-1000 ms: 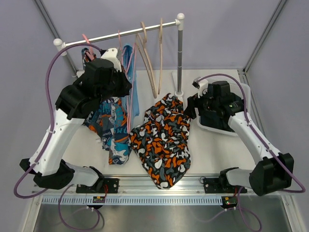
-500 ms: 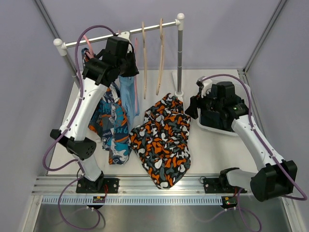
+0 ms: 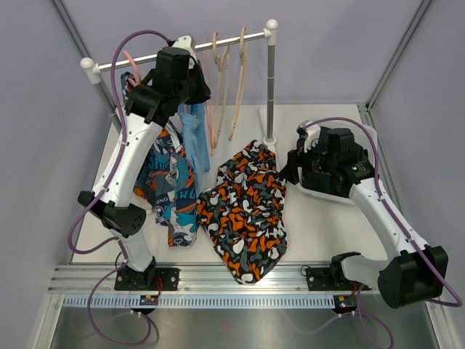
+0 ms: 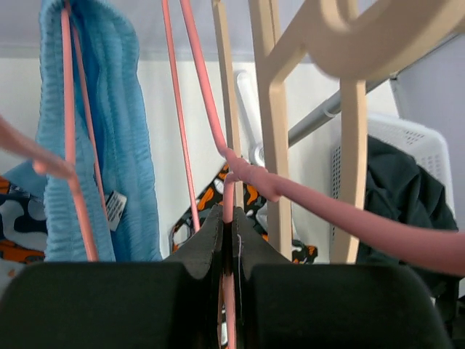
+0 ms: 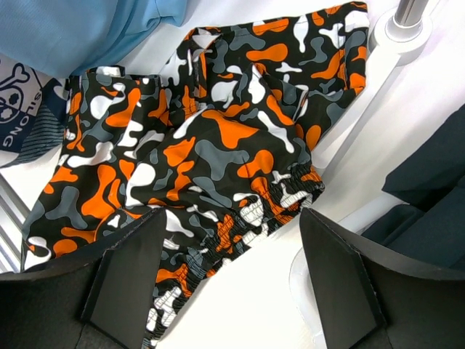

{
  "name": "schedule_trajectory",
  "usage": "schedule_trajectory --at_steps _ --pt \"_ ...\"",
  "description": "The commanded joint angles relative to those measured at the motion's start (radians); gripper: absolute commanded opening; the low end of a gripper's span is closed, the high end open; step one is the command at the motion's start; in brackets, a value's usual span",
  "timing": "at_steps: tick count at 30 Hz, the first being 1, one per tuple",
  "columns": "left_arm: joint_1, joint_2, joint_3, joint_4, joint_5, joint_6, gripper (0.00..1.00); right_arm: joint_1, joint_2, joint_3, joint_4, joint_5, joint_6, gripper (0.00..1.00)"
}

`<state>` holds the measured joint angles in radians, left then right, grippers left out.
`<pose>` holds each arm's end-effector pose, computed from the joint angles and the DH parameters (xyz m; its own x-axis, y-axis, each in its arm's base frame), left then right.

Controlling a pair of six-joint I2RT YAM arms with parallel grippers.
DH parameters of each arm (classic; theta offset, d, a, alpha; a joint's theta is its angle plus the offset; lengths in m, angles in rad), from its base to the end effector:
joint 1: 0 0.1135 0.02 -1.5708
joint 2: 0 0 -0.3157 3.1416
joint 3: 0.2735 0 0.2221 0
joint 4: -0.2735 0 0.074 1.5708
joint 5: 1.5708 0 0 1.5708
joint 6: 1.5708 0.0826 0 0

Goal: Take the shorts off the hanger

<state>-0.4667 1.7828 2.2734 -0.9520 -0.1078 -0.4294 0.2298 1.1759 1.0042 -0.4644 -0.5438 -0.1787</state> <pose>0.3492 -0.1660 0.5063 -0.5119 -0.2056 -0.8341 0.1630 0.9301 -0.3292 0.2199 0.0953 0.3415 -0.4626 -0.2644 -0.8462 -0.6934 0.7026 0.1595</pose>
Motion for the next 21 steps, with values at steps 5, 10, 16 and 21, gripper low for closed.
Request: schedule_trajectory --at_steps 5,10,16,21 --pt "0.010 -0.034 0.001 0.133 -0.003 -0.034 0.00 -0.012 -0.025 -0.001 0.050 -0.030 0.008 0.83" --pt "0.052 0.032 0.051 0.095 -0.001 -0.071 0.00 -0.014 -0.030 0.001 0.049 -0.036 0.010 0.83" --pt "0.065 0.046 0.015 0.101 0.009 -0.063 0.00 -0.014 -0.050 -0.012 0.040 -0.039 -0.001 0.83" --pt "0.065 0.049 0.017 0.091 0.033 -0.052 0.00 -0.014 -0.048 -0.007 0.032 -0.051 -0.004 0.83"
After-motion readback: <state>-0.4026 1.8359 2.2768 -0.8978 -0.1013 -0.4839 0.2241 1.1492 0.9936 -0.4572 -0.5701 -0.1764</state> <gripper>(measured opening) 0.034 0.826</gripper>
